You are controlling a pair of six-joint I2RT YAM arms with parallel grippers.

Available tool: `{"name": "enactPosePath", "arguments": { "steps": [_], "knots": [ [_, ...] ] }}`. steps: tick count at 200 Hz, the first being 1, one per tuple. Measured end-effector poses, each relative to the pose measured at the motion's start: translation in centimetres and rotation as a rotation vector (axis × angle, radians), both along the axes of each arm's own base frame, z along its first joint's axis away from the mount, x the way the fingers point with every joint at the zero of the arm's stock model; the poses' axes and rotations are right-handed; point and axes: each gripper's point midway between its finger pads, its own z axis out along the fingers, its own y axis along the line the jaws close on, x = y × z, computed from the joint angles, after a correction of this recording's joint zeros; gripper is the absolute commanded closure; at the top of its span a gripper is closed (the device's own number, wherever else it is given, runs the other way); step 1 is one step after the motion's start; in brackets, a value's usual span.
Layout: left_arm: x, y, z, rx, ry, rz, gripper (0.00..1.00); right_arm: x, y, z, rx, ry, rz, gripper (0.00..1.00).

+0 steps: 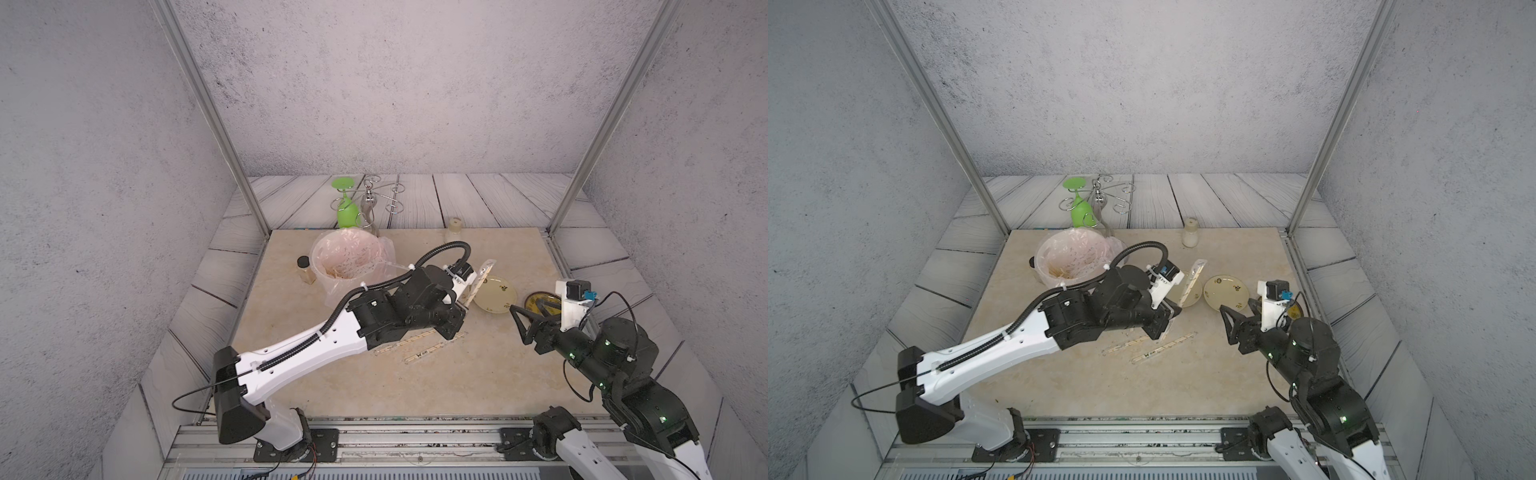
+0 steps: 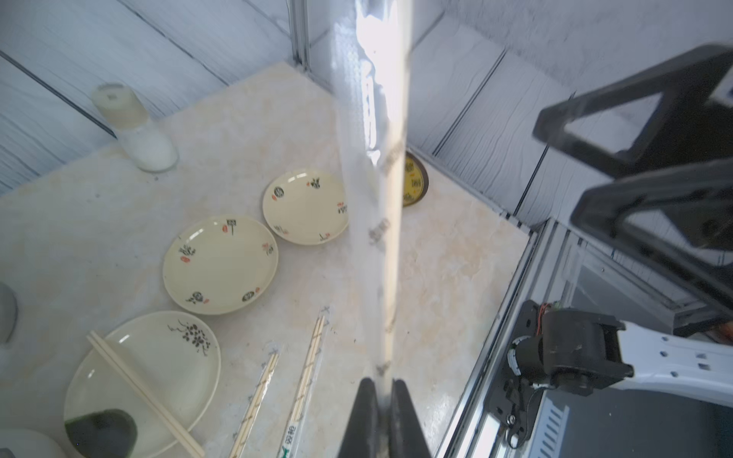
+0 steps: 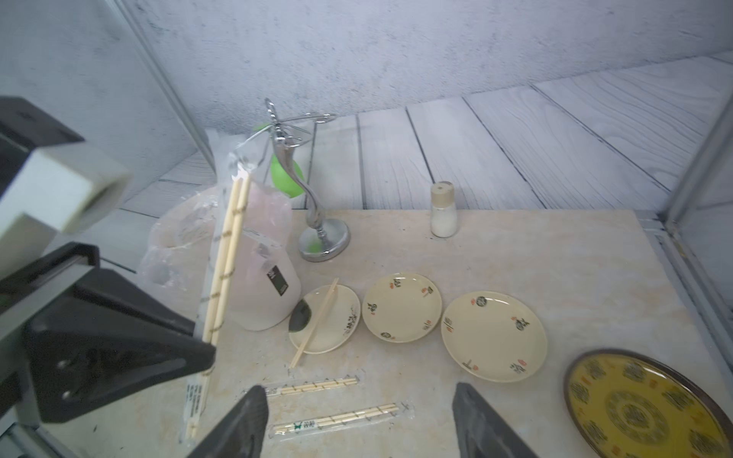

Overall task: Remove the packaging of disposable chopsticks
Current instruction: Pick up the disposable chopsticks from the center of the board.

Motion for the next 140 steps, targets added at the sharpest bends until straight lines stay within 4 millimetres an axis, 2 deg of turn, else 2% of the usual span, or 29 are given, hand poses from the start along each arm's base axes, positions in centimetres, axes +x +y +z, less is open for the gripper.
{"name": "enactPosePath", "arguments": {
  "steps": [22,35,86,140],
  "knots": [
    [0.3,0.9,3.2,-0.102,-0.062,0.03,1.0,0.1,2.2,0.5,0.005,-0.015,0.122,0.28],
    [0.5,1.5,4.5,-0.144,-0.087,0.047,1.0,0.3,3.4,0.7,0.019,-0.012,0.189,0.29],
    [0.7,3.7,6.6,-0.262,-0.151,0.084,1.0,0.6,7.2,2.2,0.08,-0.02,0.403,0.3],
    [-0.1,5.2,10.3,-0.406,-0.216,0.078,1.0,-0.5,9.9,4.0,0.151,-0.05,0.605,0.29]
  ]
}}
